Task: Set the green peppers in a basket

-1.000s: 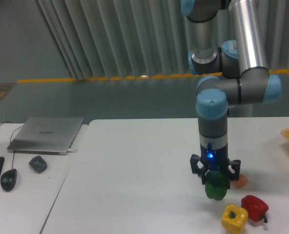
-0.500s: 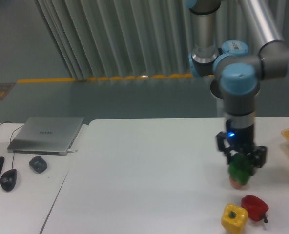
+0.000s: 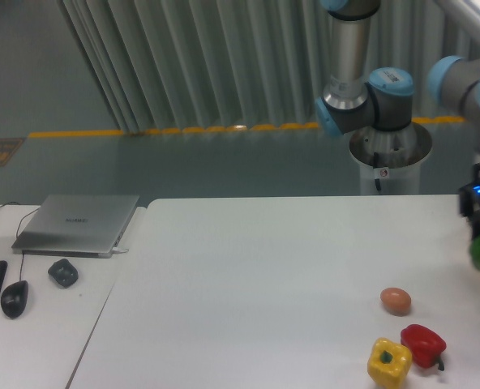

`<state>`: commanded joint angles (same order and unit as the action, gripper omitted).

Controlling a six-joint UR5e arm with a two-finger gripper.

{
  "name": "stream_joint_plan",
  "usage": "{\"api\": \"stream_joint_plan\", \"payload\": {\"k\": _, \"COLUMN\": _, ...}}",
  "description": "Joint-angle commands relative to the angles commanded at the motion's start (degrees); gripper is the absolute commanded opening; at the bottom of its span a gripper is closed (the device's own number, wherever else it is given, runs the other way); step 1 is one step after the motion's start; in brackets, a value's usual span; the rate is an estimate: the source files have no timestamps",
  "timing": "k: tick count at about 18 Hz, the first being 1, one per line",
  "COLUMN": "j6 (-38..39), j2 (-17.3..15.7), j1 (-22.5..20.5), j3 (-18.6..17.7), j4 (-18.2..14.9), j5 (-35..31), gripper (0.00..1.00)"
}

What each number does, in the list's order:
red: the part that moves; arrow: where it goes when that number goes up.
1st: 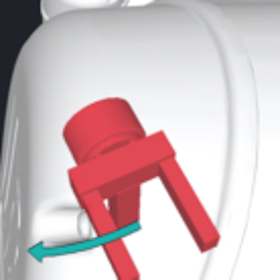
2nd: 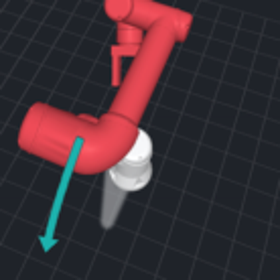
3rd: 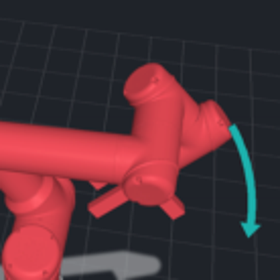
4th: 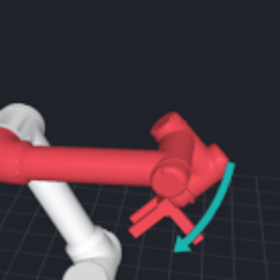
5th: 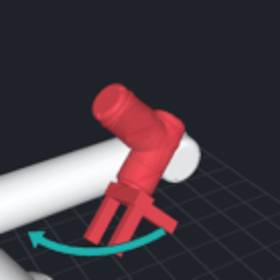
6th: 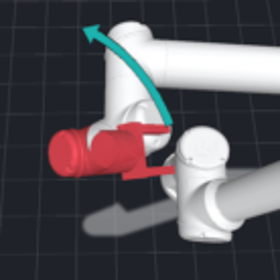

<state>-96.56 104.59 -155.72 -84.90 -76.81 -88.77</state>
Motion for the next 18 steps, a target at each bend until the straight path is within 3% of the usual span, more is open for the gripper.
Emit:
{"api": "stream_joint_plan", "payload": {"k": 3, "j6": -9.5, "j2": -0.3, "j1": -3.9, "j3": -0.1, "j4": -2.5, "j5": 0.2, "gripper": 0.45}}
{"api": "stream_joint_plan", "payload": {"k": 6, "j6": -16.1, "j2": -0.4, "j1": -6.2, "j3": -0.5, "j4": -2.9, "j5": 0.1, "gripper": 0.46}}
{"api": "stream_joint_plan", "payload": {"k": 9, "j6": -21.7, "j2": -0.4, "j1": -8.0, "j3": -2.5, "j4": -2.6, "j5": -0.3, "gripper": 0.69}}
{"api": "stream_joint_plan", "payload": {"k": 11, "j6": -21.6, "j2": -0.4, "j1": -7.5, "j3": -2.8, "j4": -2.5, "j5": -0.3, "gripper": 1.0}}
{"api": "stream_joint_plan", "payload": {"k": 14, "j6": -16.7, "j2": -0.8, "j1": -6.7, "j3": -2.7, "j4": -2.7, "j5": -0.3, "gripper": 1.0}}
{"api": "stream_joint_plan", "payload": {"k": 18, "j6": -16.6, "j2": -0.8, "j1": -7.2, "j3": -2.7, "j4": -2.6, "j5": 0.3, "gripper": 1.0}}
